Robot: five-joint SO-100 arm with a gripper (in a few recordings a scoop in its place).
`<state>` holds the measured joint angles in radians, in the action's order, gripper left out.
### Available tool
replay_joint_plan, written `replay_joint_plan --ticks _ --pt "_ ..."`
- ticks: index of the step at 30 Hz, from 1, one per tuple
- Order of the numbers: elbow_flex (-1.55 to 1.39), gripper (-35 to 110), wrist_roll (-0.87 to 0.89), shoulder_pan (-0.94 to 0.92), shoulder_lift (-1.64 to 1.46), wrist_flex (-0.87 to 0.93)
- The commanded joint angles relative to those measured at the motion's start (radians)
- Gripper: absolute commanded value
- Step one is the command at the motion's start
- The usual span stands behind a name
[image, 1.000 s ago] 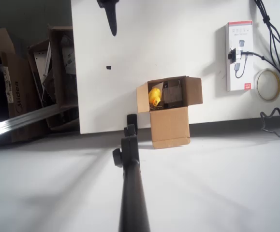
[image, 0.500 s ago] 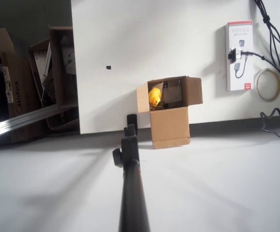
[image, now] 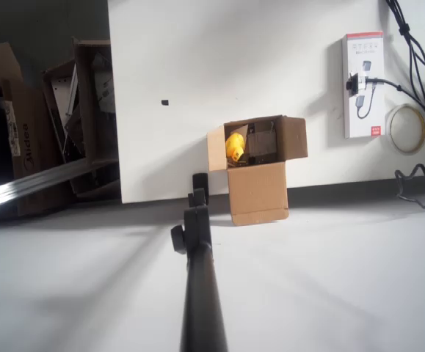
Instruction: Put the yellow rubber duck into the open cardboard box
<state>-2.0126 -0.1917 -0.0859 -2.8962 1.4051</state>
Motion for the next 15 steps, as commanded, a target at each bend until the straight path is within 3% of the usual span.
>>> replay_joint_plan --ticks 1,15 --pt "-0.072 1 -0.021 -0.043 -0.041 -0.063" --pt "-0.543 2 -0.037 -0.017 -0.16 -0.362"
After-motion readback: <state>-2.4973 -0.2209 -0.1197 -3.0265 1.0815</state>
